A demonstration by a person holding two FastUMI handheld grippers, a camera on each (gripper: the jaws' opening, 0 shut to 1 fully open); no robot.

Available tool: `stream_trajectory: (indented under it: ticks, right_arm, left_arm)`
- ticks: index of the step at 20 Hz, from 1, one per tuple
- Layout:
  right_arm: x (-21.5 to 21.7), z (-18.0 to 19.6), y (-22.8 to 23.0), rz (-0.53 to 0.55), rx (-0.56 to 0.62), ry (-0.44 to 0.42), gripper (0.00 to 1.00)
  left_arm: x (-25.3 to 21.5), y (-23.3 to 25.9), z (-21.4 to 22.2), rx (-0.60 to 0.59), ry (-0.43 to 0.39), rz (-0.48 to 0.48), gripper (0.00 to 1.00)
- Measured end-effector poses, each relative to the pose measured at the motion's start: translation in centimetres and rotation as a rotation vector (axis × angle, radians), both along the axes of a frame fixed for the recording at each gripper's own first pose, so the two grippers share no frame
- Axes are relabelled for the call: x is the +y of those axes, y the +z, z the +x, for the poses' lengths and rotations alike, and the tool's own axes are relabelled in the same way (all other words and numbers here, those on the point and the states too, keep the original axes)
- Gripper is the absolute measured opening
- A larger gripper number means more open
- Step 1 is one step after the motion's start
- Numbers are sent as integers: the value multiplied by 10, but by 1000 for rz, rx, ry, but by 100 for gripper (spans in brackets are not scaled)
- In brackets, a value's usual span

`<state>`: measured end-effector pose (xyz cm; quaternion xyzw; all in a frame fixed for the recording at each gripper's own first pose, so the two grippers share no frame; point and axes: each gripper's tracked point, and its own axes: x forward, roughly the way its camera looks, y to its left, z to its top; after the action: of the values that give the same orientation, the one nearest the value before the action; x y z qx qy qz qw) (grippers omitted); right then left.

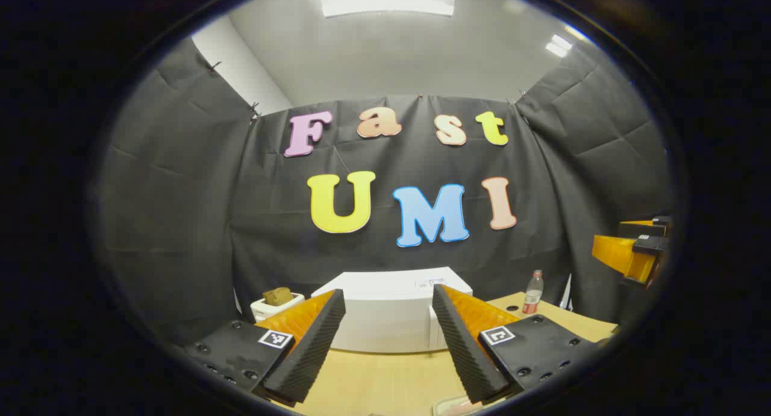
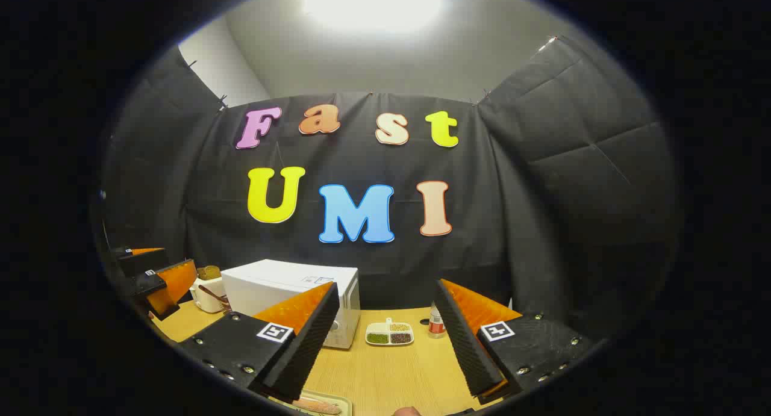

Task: Open the microwave oven with the left hand, put the food in, and close the microwave oven.

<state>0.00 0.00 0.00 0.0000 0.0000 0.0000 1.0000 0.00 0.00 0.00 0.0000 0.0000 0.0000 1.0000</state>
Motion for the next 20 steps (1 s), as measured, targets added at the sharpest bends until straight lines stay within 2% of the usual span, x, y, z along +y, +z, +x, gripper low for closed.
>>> stream_trajectory:
  ticks: [13, 20]
  right_arm:
    - [-12, 1, -5, -3, -1, 9, 97]
    - [-20, 6, -9, 1, -4, 68, 97]
  left_arm:
    - [-16, 1, -4, 5, 10, 6, 98]
    - [-38, -1, 14, 3, 25, -6, 96]
